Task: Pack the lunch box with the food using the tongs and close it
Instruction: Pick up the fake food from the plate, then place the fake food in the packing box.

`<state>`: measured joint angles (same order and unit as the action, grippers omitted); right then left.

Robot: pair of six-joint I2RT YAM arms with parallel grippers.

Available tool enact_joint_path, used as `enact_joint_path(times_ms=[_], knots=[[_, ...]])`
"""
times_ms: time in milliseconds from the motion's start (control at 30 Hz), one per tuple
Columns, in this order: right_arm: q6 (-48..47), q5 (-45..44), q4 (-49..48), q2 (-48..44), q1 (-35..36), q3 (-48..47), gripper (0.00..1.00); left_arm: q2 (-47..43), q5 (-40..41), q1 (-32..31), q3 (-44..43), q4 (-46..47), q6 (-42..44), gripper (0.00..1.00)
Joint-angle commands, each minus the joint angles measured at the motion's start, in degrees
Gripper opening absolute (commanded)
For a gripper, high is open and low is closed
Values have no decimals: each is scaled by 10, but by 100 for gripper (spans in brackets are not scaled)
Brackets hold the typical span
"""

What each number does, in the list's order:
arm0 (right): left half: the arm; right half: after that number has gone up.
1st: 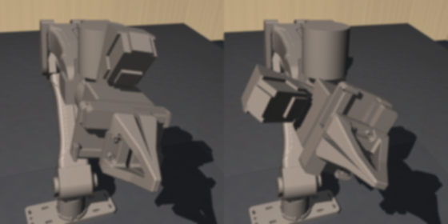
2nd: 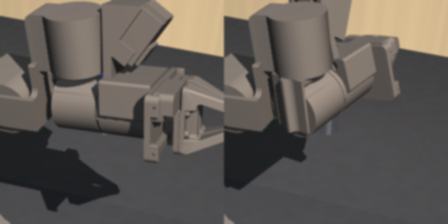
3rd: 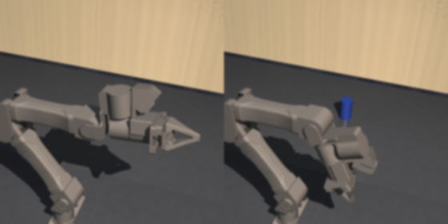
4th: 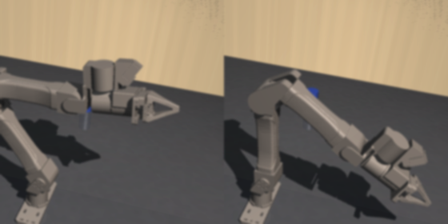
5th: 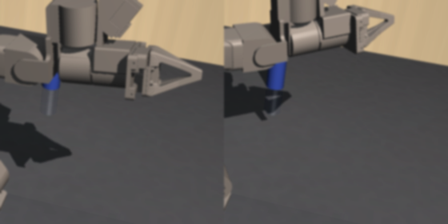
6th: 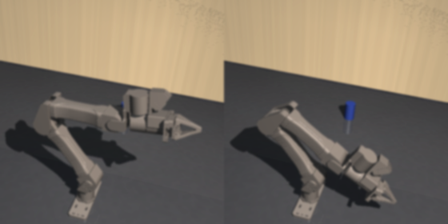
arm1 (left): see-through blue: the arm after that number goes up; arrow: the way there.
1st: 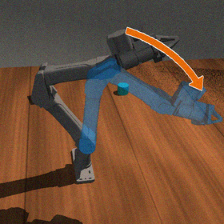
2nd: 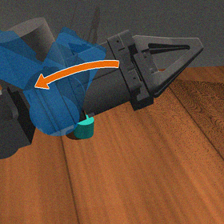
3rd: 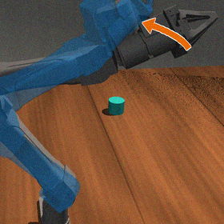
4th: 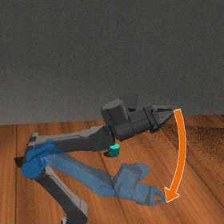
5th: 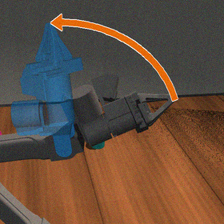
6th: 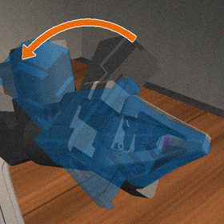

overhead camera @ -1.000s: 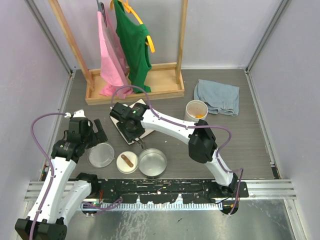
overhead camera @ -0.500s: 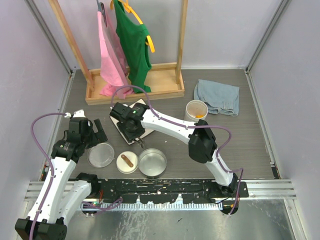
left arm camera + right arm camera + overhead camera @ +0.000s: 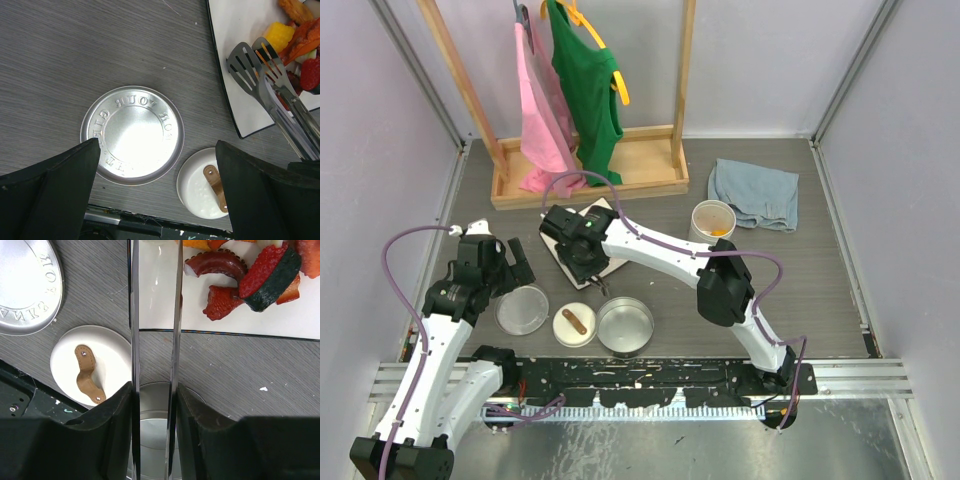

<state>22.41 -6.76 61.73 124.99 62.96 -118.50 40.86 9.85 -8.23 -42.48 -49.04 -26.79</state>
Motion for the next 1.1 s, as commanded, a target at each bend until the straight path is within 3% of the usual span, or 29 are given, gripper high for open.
enact_joint_path(times_ms=[0, 400, 767, 1067], knots=[[4, -18, -21, -59, 2, 2, 37, -3, 11, 3, -8, 23, -4, 100], [20, -25, -43, -142, 2, 41, 36, -3, 12, 2, -8, 22, -4, 100], [50, -169, 38, -284, -14, 80, 37, 0, 9, 3, -8, 23, -4, 100], [60, -164, 44, -419, -117, 200, 37, -1, 9, 2, -7, 24, -4, 100]])
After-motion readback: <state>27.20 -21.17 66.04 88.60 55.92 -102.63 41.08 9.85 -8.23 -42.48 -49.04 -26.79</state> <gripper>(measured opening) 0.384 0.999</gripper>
